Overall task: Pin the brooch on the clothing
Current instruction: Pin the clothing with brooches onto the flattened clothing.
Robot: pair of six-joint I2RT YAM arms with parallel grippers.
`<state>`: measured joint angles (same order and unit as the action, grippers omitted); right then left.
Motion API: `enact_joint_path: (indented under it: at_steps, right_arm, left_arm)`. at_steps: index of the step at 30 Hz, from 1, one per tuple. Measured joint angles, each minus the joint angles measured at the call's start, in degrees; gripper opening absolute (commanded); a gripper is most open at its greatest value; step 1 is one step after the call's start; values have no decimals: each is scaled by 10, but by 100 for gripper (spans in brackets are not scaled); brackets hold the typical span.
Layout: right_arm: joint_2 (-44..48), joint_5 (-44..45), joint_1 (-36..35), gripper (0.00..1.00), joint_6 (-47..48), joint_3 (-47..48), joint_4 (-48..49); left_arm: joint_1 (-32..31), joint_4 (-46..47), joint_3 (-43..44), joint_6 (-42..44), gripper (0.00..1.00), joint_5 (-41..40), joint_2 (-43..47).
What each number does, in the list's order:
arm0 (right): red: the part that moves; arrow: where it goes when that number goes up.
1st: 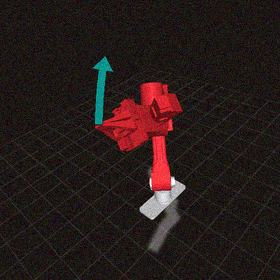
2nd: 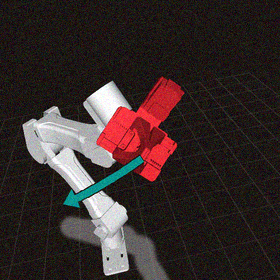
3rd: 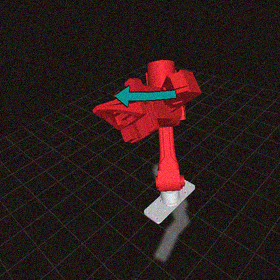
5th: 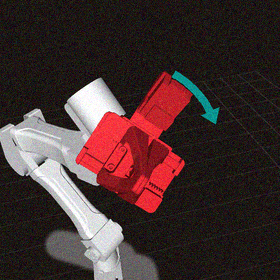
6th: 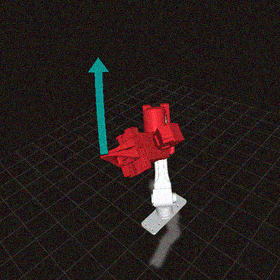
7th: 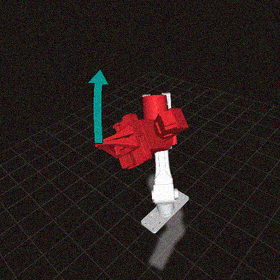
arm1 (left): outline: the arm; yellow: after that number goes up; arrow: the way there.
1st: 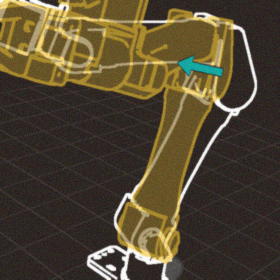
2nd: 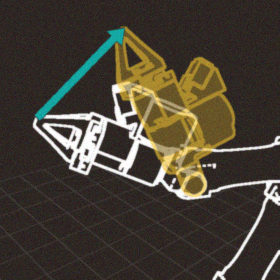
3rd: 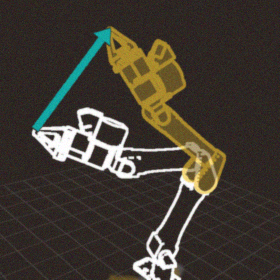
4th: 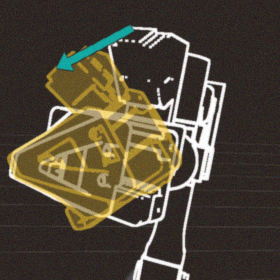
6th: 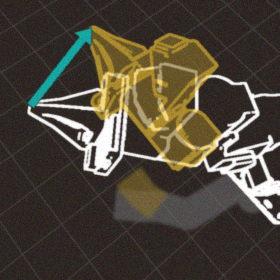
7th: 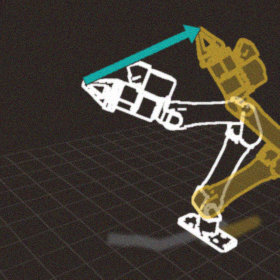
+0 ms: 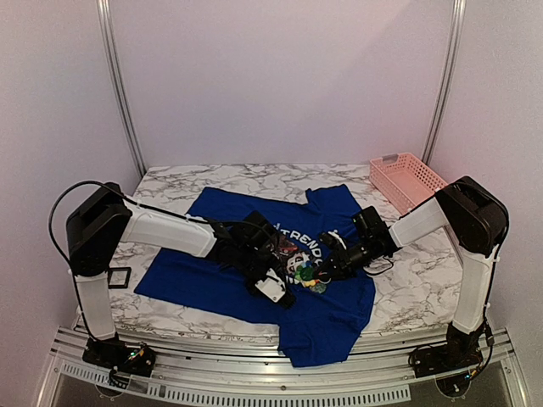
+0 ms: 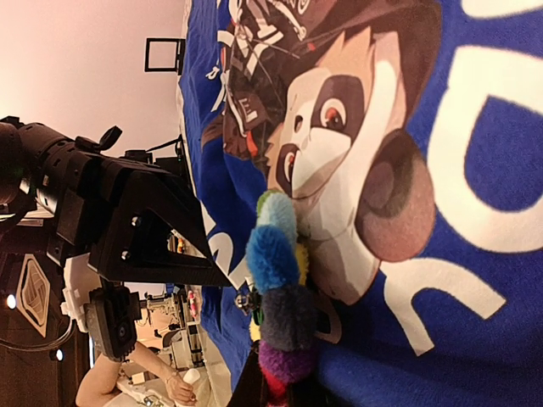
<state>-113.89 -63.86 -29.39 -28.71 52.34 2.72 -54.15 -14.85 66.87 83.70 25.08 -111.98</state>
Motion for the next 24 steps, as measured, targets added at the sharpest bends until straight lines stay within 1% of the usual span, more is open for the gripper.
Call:
enact_joint_path:
  at_steps: [3,6,9,16,24]
  right_arm:
    - [0,-1,0,0,-1,0,1]
    - [-1,-3,1,0,-4,0,3]
    - [-1,-4,1,0,-6,0,4]
    - [-3,-8,2,0,-9,0,7]
    - [-3,-12,-3,0,-10,0,8]
  left_arm:
    - [-2,-10,10,-19,20,-1,0]
    - [-2,-9,14,-39,14,0,-1]
    - [-3,-1,14,-53,11,5,0]
    - [-10,28,14,-58,12,11,-1]
    - [-10,81,14,-57,13,-16,-28]
